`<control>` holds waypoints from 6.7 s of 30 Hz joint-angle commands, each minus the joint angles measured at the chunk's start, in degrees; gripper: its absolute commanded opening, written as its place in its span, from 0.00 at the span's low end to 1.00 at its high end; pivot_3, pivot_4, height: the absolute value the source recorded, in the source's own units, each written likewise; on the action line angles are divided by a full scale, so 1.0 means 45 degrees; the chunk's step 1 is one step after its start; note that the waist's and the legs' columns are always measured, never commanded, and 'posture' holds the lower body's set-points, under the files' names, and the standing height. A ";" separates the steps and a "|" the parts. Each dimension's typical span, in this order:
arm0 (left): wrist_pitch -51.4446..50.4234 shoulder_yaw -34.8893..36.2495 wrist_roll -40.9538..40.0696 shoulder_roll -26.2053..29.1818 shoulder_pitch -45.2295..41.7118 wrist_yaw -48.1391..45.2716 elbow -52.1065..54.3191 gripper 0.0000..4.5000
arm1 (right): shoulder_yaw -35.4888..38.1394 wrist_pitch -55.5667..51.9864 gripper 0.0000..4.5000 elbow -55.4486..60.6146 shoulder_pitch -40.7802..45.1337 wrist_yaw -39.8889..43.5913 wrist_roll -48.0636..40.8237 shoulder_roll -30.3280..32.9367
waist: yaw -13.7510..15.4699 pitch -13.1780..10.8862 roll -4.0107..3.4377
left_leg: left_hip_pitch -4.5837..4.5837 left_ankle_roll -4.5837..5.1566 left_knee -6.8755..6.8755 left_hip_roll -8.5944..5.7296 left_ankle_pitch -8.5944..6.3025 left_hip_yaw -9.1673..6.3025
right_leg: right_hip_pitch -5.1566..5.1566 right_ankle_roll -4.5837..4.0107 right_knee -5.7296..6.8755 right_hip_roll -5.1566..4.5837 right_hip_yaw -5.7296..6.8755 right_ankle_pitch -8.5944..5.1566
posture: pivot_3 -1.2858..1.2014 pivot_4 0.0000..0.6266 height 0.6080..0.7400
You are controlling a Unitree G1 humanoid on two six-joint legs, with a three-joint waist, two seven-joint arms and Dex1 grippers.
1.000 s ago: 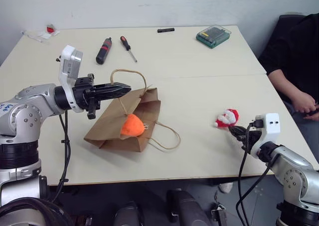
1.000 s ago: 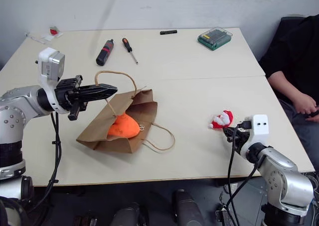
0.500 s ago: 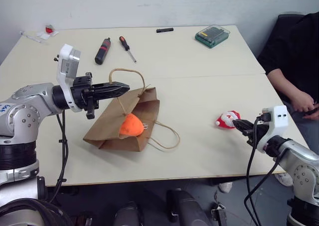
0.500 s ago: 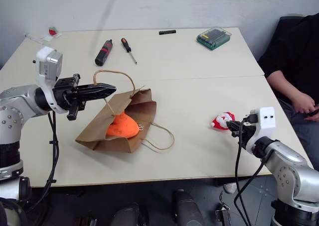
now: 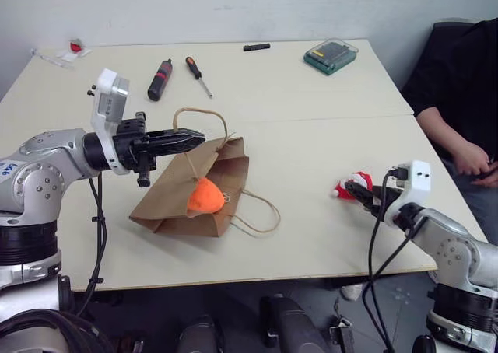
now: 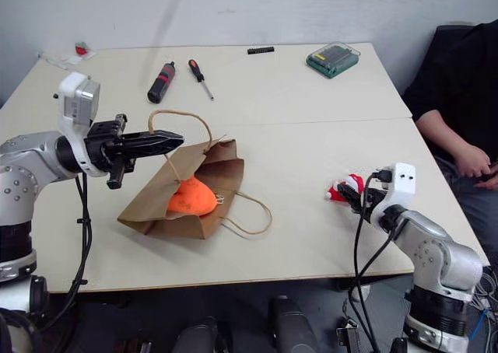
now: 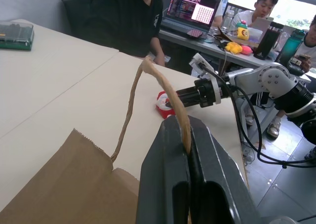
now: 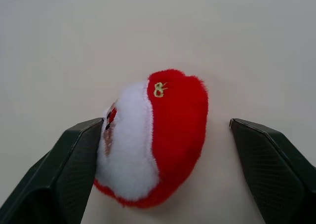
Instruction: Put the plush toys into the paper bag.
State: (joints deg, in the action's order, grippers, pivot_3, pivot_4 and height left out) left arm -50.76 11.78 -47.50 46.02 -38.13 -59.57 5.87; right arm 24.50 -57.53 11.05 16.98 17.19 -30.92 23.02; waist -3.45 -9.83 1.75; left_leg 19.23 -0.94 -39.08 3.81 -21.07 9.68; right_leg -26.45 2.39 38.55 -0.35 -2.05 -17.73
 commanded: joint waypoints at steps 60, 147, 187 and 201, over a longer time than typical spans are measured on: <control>0.0325 -0.0048 0.0047 -0.0141 -0.0425 0.0005 0.0062 0.00 | -0.4366 -0.1365 0.99 -0.0793 0.5340 0.3186 -0.0276 -0.2153 | -0.0800 -0.0002 -0.0003 | 0.0078 0.0004 0.0002 0.0014 -0.0007 -0.0081 | -0.0031 -0.0008 0.0023 -0.0033 0.0087 -0.0008 | 0.52 0.24 1.00; 0.2621 -0.0905 0.1845 -0.2986 0.3779 0.3858 0.3019 1.00 | -0.8235 0.4139 0.09 0.3008 0.2330 0.2539 0.0786 0.2069 | -0.0260 -0.0001 0.0001 | 0.0035 0.0001 0.0035 0.0002 0.0000 -0.0050 | 0.0009 0.0024 -0.0084 -0.0014 0.0040 0.0005 | 0.52 0.24 1.00; 1.0483 -0.4929 0.6432 -0.5934 -0.4160 -0.5536 -1.0214 0.00 | 0.5962 0.1869 1.00 0.8117 -0.7701 0.7441 -0.6104 0.6366 | 0.0386 -0.0006 0.0014 | -0.0037 0.0041 -0.0002 -0.0022 -0.0013 -0.0124 | 0.0190 0.0071 -0.0177 0.0022 0.0054 0.0032 | 0.52 0.24 1.00; 0.6204 -0.3951 0.5968 -0.2422 -0.2971 -0.6452 -0.6233 0.56 | 0.6679 0.2048 1.00 0.7494 -0.8633 0.6889 -0.7198 0.6578 | 0.0178 -0.0020 0.0032 | -0.0023 0.0054 0.0014 0.0000 -0.0021 -0.0150 | 0.0178 0.0072 -0.0177 0.0017 0.0056 0.0032 | 0.52 0.24 1.00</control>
State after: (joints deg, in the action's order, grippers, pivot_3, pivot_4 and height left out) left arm -15.96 -9.51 -16.60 31.62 -52.47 -85.98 -30.81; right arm 51.77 -48.84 45.95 -22.40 47.19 -61.21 51.68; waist -2.65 -9.92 1.89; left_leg 19.13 -0.70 -38.99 3.85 -21.16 9.01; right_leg -25.68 2.70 37.80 -0.28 -1.80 -17.59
